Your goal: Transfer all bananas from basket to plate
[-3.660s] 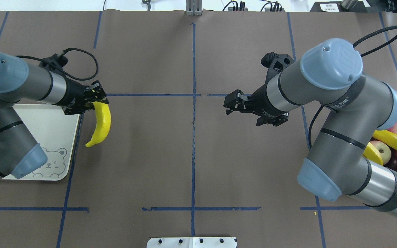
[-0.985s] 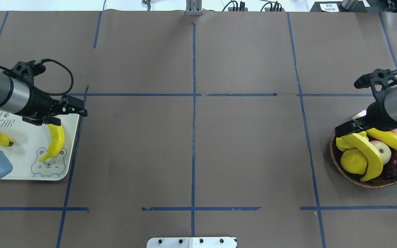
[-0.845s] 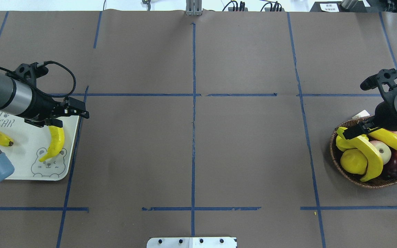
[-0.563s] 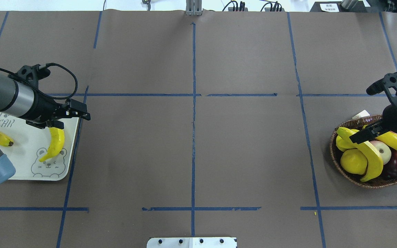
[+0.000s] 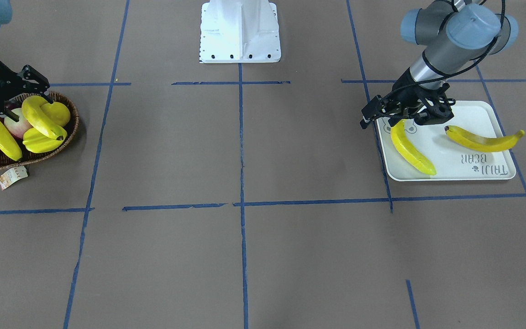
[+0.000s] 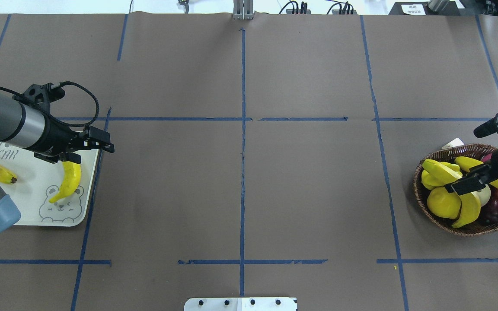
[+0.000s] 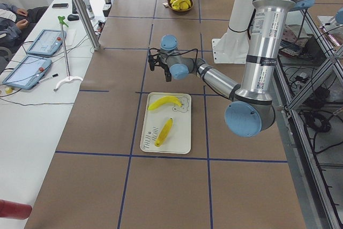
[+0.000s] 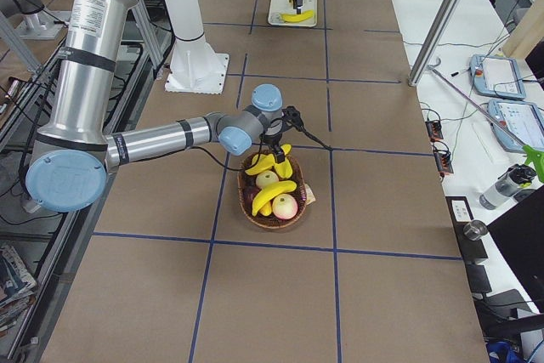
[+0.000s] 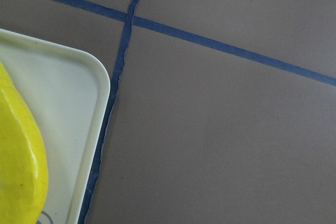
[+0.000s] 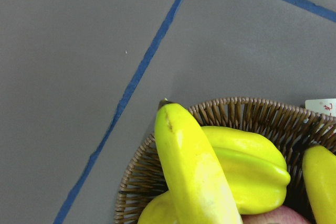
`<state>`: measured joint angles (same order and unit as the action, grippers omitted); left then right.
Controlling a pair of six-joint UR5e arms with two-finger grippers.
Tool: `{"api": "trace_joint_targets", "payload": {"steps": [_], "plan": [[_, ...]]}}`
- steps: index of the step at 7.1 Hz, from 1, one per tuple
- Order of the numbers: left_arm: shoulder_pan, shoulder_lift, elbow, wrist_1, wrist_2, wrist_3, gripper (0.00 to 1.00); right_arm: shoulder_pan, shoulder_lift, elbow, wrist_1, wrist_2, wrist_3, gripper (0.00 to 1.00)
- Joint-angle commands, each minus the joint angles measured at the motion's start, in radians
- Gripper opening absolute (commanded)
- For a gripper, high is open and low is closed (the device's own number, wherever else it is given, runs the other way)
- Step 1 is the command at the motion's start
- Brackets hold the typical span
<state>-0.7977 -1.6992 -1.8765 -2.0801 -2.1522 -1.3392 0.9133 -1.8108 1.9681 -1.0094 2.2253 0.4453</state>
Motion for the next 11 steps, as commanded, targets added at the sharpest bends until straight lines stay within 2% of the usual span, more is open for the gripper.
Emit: {"api": "trace_joint_targets", "payload": {"steps": [1,3,5,7,9,10,11], "plan": [[0.000,0.000,0.000,0.000,0.002,0.000,0.99,-0.005,-0.002,-0.032,0.005,-0.007,0.003,0.95],[0.000,0.000,0.000,0.000,0.000,0.000,0.99,-0.027,0.004,-0.044,0.002,-0.009,0.006,0.91],[0.000,0.000,0.000,0.000,0.002,0.000,0.99,-0.045,0.002,-0.043,0.000,-0.010,0.007,0.82],[0.000,0.001,0.000,0.000,0.002,0.000,0.99,-0.054,0.001,-0.044,0.000,-0.010,0.006,0.60],[0.000,0.000,-0.001,0.000,0.000,0.000,0.99,-0.050,0.004,-0.026,0.000,0.011,0.003,0.27],[0.000,0.001,-0.004,0.000,0.000,0.000,0.99,-0.019,0.001,-0.006,-0.003,0.042,0.003,0.17],[0.000,0.001,-0.007,0.000,0.000,0.000,0.99,0.058,0.002,-0.003,-0.003,0.112,0.004,0.10]]}}
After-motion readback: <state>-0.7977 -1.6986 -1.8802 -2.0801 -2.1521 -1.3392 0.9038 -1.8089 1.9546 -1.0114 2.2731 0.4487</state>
